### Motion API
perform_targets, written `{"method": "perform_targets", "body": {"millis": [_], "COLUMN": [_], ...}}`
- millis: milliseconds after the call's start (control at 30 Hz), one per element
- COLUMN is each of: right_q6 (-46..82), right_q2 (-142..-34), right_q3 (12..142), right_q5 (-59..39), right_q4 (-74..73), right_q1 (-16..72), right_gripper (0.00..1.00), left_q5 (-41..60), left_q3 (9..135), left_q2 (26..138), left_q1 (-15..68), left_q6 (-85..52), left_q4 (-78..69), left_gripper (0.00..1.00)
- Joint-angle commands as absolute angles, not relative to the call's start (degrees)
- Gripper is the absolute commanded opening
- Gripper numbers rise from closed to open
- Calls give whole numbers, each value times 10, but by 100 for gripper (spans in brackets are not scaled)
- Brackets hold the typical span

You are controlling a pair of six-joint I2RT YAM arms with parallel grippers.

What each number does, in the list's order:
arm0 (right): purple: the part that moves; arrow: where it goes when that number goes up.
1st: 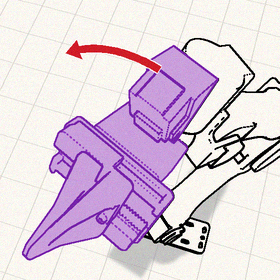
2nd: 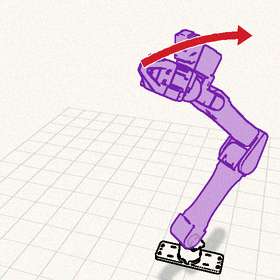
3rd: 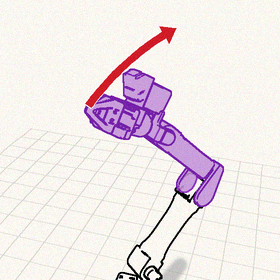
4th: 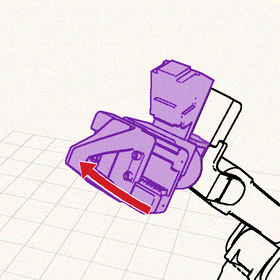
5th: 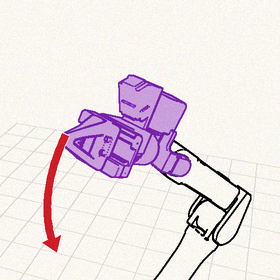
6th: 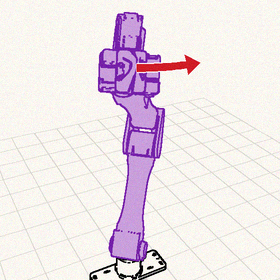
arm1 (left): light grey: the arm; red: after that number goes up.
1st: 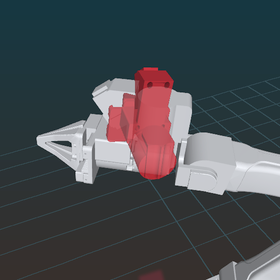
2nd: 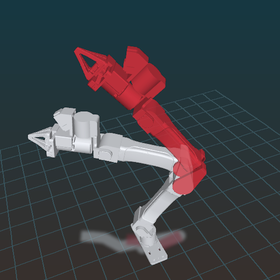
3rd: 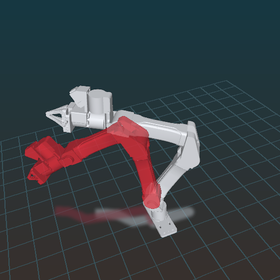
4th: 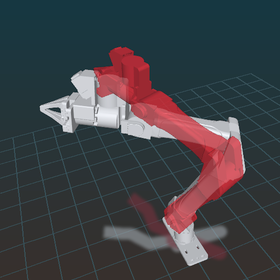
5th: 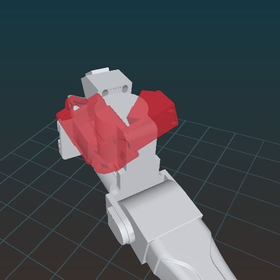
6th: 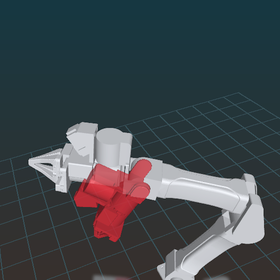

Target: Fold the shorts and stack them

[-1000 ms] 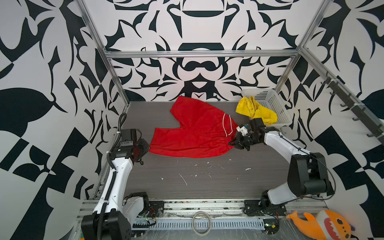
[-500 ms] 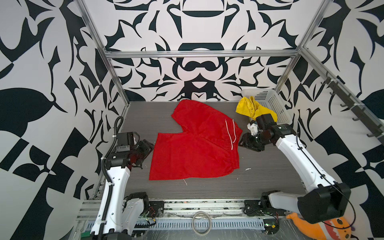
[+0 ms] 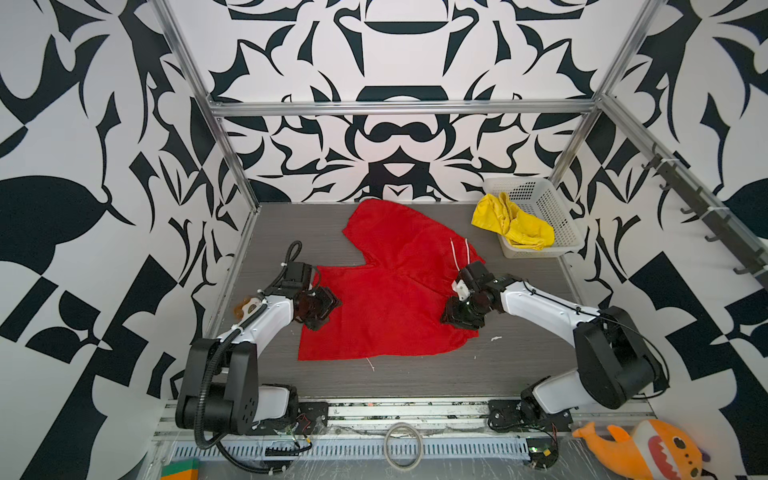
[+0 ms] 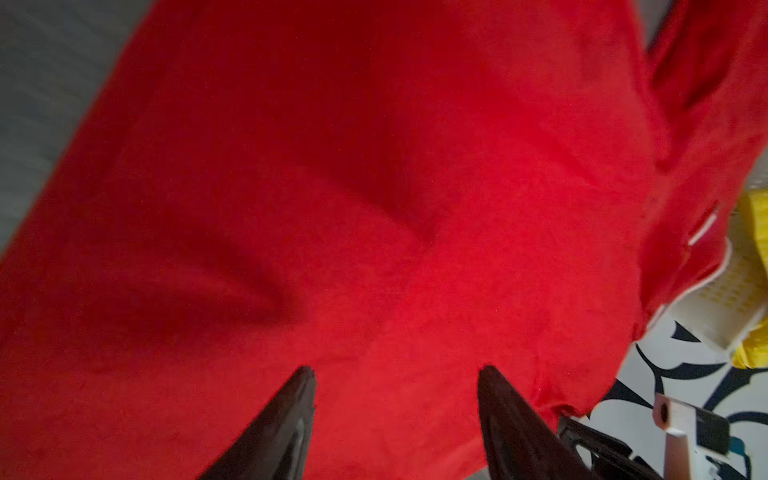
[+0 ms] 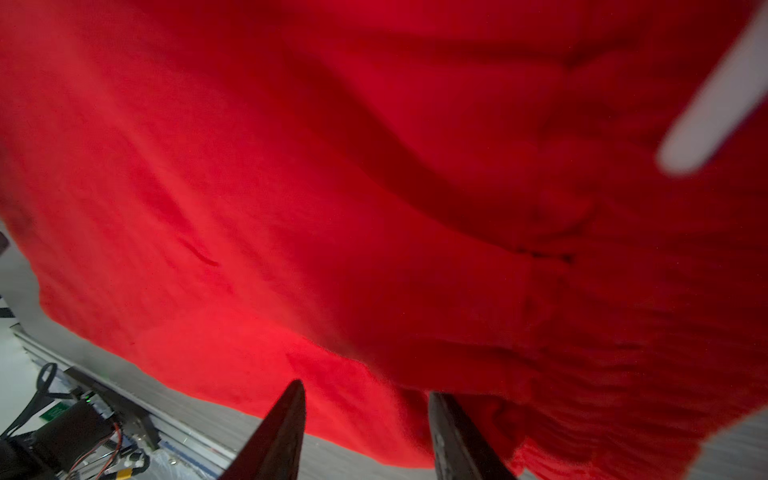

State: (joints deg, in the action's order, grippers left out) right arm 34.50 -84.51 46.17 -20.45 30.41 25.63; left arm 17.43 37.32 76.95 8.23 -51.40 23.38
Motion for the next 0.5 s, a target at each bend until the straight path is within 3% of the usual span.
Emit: {"method": "perform_targets", "body": {"millis": [0,133,267,467], "right_q6": [349,313,255,216], "right_q2": [-824,-809,-776,-769], "right_q3": [431,392,434,577], "right_q5": [-195,-172,-127,-86], "right_q4": [281,326,405,396], "right_q1": [242,178,128,186], "right_gripper": [53,53,54,64], "left_q5": [178,183,163,158], "left_q3": [344,318,341,478], "left_q2": [762,709,654,735], "left_q1": [83,83,82,66], "left_q6": [-546,-563,-554,-454], "left_q4": [211,216,226,242], "left_gripper": [66,66,67,68]}}
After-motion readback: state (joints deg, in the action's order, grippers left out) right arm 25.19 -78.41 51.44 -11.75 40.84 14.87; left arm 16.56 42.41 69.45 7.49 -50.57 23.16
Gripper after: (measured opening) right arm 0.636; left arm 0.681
